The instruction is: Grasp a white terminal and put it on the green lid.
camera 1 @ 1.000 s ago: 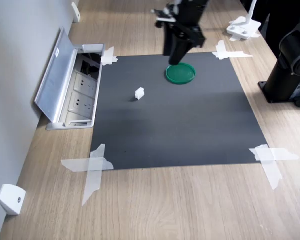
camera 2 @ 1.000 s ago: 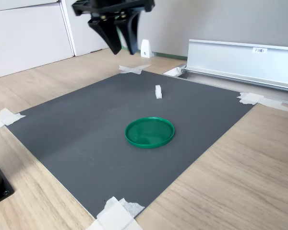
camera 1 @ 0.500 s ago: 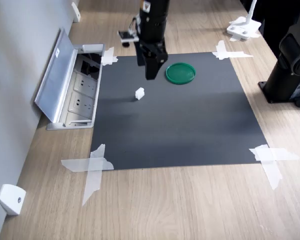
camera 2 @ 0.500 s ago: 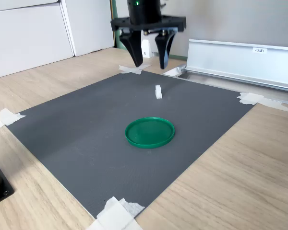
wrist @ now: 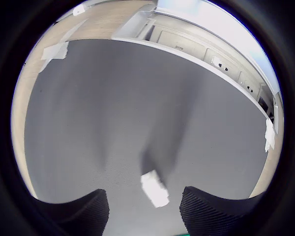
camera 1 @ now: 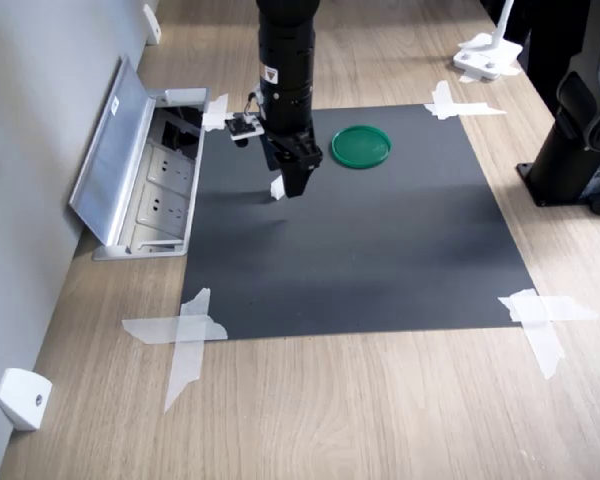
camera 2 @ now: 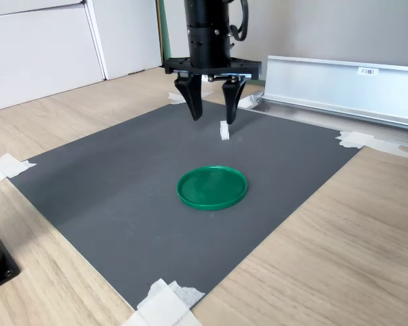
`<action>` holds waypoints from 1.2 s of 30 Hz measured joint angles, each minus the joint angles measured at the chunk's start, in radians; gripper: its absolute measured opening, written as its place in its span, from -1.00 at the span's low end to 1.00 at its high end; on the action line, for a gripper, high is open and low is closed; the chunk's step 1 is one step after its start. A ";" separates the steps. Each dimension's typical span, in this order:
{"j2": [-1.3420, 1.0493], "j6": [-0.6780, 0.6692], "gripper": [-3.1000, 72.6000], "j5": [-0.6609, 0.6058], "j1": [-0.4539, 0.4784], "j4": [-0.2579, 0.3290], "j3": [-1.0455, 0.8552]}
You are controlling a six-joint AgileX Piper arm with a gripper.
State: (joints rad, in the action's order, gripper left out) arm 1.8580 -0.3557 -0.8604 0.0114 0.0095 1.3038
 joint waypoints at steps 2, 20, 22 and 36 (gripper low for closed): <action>0.013 0.005 0.72 0.008 0.000 -0.009 0.005; 0.074 0.008 0.50 0.030 0.000 -0.018 0.008; 0.074 0.008 0.32 0.034 0.000 -0.018 0.008; 0.076 0.015 -0.69 0.044 0.000 -0.022 0.009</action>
State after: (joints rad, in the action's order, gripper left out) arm 1.9343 -0.3404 -0.8160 0.0114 -0.0130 1.3131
